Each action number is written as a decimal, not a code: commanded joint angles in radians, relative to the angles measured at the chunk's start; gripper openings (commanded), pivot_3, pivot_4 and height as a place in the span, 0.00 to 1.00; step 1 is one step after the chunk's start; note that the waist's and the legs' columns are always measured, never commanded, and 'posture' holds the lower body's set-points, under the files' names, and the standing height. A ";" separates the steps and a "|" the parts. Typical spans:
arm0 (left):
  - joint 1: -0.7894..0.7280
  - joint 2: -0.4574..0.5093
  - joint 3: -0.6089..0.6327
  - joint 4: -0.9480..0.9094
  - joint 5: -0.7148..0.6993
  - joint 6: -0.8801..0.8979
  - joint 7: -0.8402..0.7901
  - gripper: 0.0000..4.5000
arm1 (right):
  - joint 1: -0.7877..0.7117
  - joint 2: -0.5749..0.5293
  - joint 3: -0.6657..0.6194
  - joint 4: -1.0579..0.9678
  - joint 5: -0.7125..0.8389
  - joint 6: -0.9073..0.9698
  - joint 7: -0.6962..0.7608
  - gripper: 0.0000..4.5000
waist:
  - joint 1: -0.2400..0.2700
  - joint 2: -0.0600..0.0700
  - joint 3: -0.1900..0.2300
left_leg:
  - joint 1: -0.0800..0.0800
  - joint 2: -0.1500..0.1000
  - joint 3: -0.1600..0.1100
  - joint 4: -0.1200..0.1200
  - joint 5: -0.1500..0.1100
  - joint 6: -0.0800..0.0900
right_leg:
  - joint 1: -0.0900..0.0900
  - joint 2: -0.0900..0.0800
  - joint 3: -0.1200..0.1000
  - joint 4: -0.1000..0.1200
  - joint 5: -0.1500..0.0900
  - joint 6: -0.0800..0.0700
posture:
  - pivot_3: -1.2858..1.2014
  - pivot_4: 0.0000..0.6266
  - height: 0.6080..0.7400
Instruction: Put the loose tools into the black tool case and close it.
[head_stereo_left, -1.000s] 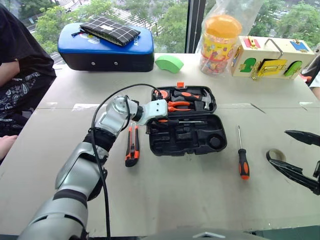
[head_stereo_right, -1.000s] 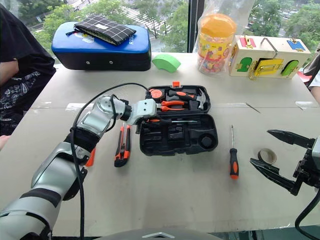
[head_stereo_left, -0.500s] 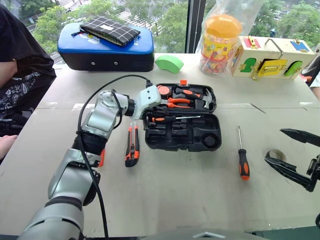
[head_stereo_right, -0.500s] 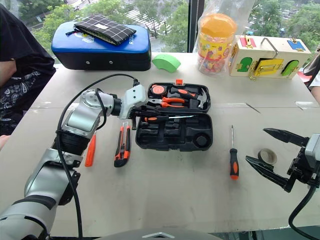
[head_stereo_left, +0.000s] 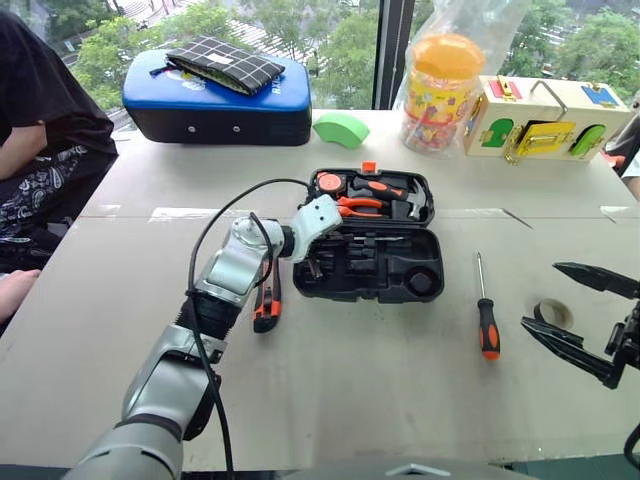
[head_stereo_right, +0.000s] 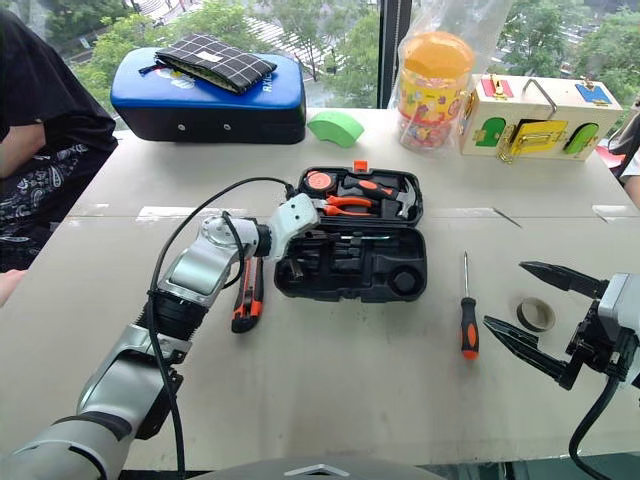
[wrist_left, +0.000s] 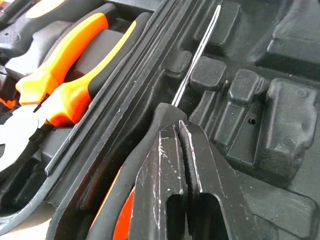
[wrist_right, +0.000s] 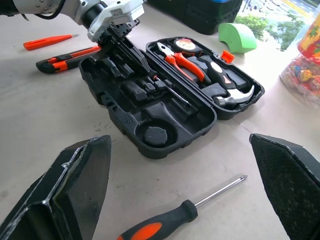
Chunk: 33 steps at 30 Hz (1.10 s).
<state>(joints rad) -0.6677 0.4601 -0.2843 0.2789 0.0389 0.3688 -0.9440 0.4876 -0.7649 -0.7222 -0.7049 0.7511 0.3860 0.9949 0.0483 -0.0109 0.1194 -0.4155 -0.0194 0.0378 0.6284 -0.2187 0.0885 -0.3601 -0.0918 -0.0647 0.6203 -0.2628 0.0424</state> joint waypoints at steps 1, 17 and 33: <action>-0.001 -0.030 -0.042 0.089 0.030 -0.017 0.010 0.01 | 0.001 0.002 -0.034 -0.034 0.015 -0.007 -0.018 1.00 | 0.006 0.002 -0.002 | 0.000 0.000 0.000 0.001 0.000 0.000 | 0.000 0.000 0.000 0.000 0.000 0.000 | 0.52 0.24 1.00; 0.211 0.140 0.249 -0.628 -0.695 0.423 -0.269 0.65 | 0.013 0.050 0.181 -0.302 0.077 0.532 -0.659 1.00 | -0.032 -0.001 0.004 | -0.001 0.001 0.000 0.000 0.000 -0.004 | -0.002 0.000 -0.001 0.001 -0.001 0.001 | 0.52 0.24 1.00; 0.376 0.265 0.261 -0.797 -0.733 0.369 -0.221 1.00 | -0.424 0.328 0.455 -0.185 -0.028 1.106 -1.151 0.16 | -0.032 0.004 0.007 | -0.001 0.000 0.000 -0.003 0.001 -0.006 | -0.002 0.000 -0.001 -0.001 -0.001 0.001 | 0.52 0.24 1.00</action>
<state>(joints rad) -0.2971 0.7149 -0.0460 -0.4900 -0.6901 0.7739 -1.1693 0.0798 -0.4163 -0.2417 -0.8560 0.7446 1.4642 -0.1636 0.0160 -0.0072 0.1268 -0.4162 -0.0196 0.0379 0.6252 -0.2181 0.0822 -0.3621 -0.0912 -0.0662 0.6191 -0.2640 0.0429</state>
